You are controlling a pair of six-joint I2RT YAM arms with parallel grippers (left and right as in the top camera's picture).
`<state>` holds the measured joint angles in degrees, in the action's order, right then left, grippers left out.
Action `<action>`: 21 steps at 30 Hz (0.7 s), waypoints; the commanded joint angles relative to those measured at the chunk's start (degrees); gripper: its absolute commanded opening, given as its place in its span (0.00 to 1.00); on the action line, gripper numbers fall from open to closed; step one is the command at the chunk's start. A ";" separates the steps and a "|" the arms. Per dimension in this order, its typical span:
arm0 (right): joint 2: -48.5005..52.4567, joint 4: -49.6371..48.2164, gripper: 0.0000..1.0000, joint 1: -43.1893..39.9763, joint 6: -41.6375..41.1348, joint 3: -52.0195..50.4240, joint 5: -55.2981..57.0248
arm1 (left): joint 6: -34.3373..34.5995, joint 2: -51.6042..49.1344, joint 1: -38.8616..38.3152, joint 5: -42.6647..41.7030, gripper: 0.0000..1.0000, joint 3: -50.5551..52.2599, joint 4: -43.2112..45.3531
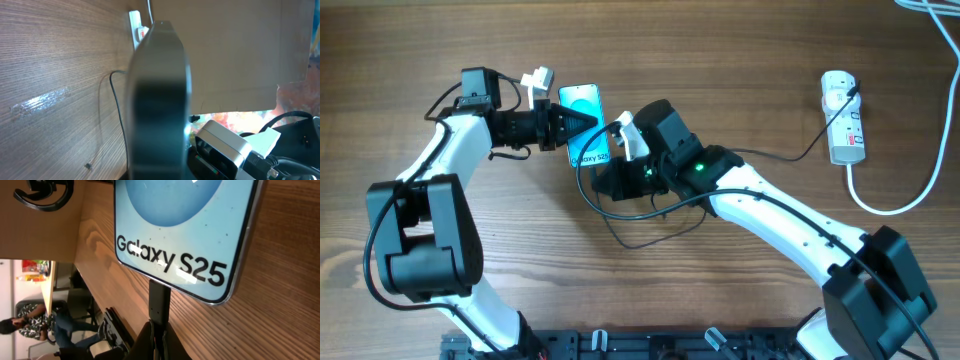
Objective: Plug charger to phone and switch on socket
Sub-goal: 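Push the USB-C plug up into the phone's bottom port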
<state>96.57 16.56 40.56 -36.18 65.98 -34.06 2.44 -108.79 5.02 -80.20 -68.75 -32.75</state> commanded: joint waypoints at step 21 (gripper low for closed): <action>-0.44 5.86 0.49 8.68 -0.46 1.40 20.57 | -0.46 -0.31 -0.79 -2.23 0.04 0.72 -1.07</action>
<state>93.60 23.55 48.75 -34.96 66.57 -18.26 2.28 -108.99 4.23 -79.61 -68.20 -33.85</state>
